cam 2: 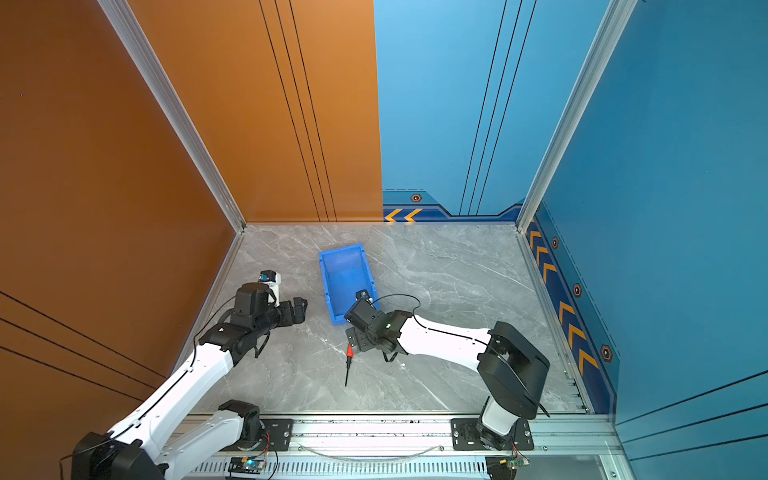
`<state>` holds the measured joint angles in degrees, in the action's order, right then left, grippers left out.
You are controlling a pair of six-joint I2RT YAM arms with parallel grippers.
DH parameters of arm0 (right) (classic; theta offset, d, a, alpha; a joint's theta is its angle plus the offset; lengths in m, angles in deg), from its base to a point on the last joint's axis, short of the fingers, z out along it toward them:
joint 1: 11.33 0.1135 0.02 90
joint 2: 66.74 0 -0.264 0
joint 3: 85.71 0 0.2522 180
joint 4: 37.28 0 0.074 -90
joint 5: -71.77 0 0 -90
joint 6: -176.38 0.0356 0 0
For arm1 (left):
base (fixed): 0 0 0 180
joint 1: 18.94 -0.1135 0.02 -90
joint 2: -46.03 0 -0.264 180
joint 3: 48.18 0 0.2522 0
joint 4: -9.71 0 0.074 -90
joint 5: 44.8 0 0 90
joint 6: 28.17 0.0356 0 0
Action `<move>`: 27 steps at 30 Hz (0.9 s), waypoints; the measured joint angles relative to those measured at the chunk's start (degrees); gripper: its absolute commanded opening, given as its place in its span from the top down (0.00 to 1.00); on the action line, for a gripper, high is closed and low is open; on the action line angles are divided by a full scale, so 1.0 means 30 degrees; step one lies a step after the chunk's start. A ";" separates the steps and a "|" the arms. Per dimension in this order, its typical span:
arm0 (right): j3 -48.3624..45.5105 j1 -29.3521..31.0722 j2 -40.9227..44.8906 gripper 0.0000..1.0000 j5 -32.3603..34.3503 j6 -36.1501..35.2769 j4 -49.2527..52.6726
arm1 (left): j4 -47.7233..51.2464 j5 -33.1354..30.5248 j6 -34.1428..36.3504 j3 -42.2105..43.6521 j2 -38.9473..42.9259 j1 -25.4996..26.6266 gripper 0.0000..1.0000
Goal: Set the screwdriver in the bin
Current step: 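Move the right gripper toward the red-handled screwdriver while the left arm lifts slightly, then lower the right gripper and close it on the red screwdriver handle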
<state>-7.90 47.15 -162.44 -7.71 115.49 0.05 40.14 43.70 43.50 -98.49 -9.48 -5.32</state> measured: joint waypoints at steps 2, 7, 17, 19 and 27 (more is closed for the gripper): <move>0.0532 0.0102 -0.0692 0.00 -0.0466 -0.0313 0.0022 | 0.0219 -0.0138 -0.0073 0.0036 0.0277 0.0248 0.02; 0.1800 0.0342 -0.2164 0.02 -0.1464 -0.1049 0.0066 | 0.0816 -0.0656 -0.0306 0.0219 0.1166 0.0554 0.02; 0.2652 0.1078 -0.3672 0.17 -0.2317 -0.1756 0.0532 | 0.1122 -0.1712 -0.0350 0.0284 0.1056 0.1107 0.02; 0.2696 0.1151 -0.3963 0.22 -0.2455 -0.1749 0.0539 | 0.1122 -0.1792 -0.0350 0.0284 0.0998 0.1122 0.02; 0.3264 0.1290 -0.5151 0.37 -0.2594 -0.1756 0.0787 | 0.1122 -0.2011 -0.0350 0.0306 0.1064 0.1122 0.02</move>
<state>1.89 51.02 -177.90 -15.49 110.22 2.41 43.50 37.67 42.45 -97.57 -6.29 -1.95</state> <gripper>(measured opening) 0.648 0.978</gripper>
